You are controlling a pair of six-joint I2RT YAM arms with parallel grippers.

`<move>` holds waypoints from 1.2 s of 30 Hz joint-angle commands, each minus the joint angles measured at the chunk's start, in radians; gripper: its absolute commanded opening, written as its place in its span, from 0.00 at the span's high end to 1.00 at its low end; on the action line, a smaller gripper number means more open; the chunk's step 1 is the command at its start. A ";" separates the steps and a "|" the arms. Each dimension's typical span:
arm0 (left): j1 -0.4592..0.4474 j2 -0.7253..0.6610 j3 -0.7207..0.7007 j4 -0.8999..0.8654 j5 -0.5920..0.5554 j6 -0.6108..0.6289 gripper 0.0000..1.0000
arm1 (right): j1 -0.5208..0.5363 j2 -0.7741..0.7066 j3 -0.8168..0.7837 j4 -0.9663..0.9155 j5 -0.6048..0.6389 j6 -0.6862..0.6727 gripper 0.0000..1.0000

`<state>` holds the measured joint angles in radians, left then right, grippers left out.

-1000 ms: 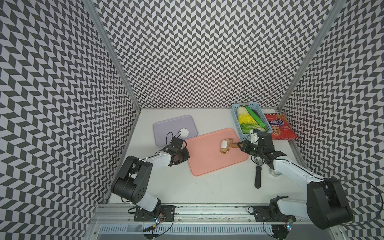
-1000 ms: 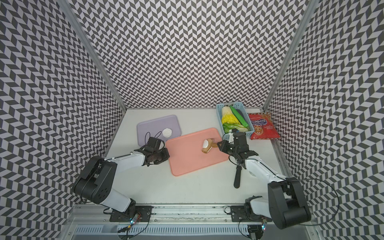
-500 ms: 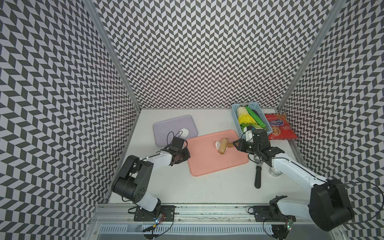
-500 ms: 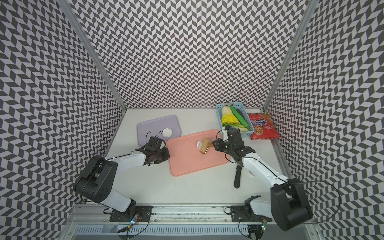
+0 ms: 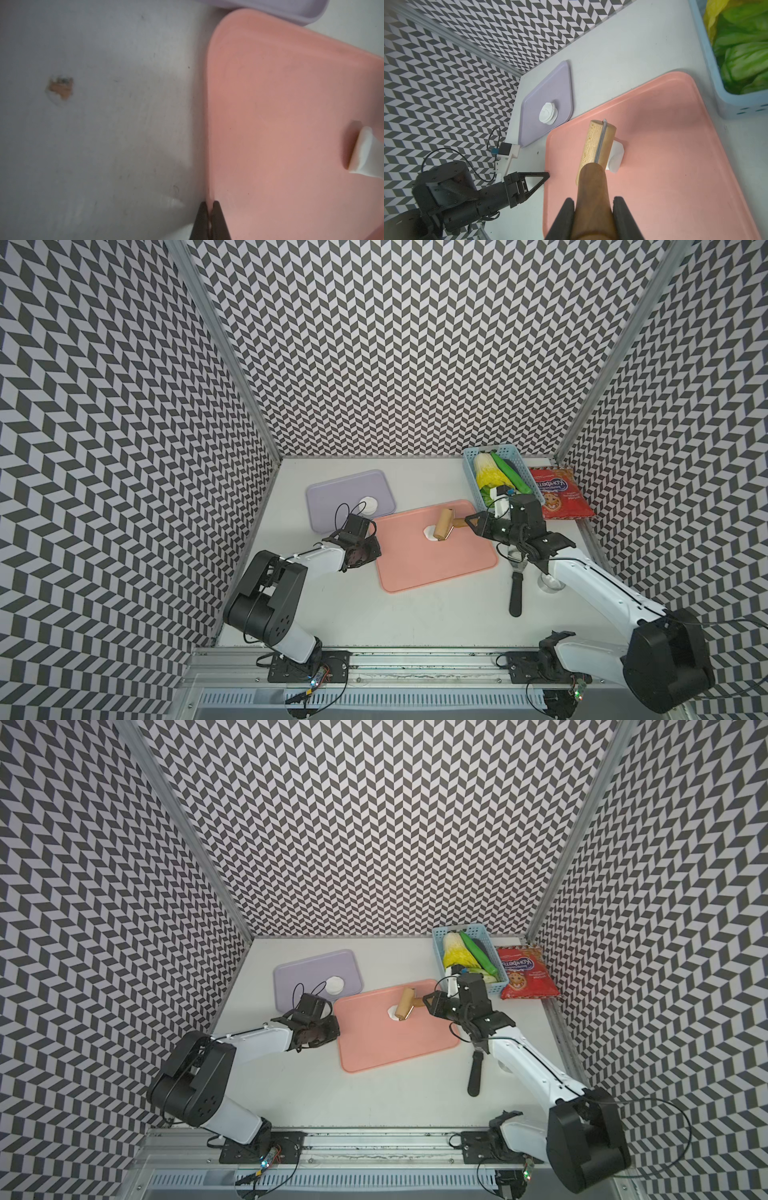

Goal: Roll out the dumpling wrappers from the dough
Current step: Flatten out the dough on the work surface.

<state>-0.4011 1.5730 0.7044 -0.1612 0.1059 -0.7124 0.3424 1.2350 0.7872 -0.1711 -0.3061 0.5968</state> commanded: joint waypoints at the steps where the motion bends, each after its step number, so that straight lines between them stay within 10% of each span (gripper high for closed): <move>1: -0.017 0.068 -0.052 -0.147 -0.020 0.010 1.00 | 0.018 0.022 -0.025 0.061 0.072 0.089 1.00; 18: -0.021 0.068 -0.061 -0.150 -0.028 0.010 1.00 | 0.057 -0.007 -0.027 0.072 0.129 0.172 1.00; 30: -0.021 0.086 -0.034 -0.165 -0.049 0.045 1.00 | 0.025 0.181 0.298 -0.074 -0.119 -0.175 1.00; 36: -0.021 0.083 -0.023 -0.178 -0.058 0.054 1.00 | 0.012 0.264 0.397 -0.228 -0.018 -0.256 1.00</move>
<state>-0.4129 1.5841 0.7269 -0.1852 0.0822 -0.6815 0.3672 1.5074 1.1625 -0.3443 -0.3546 0.4061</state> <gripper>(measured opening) 0.066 0.295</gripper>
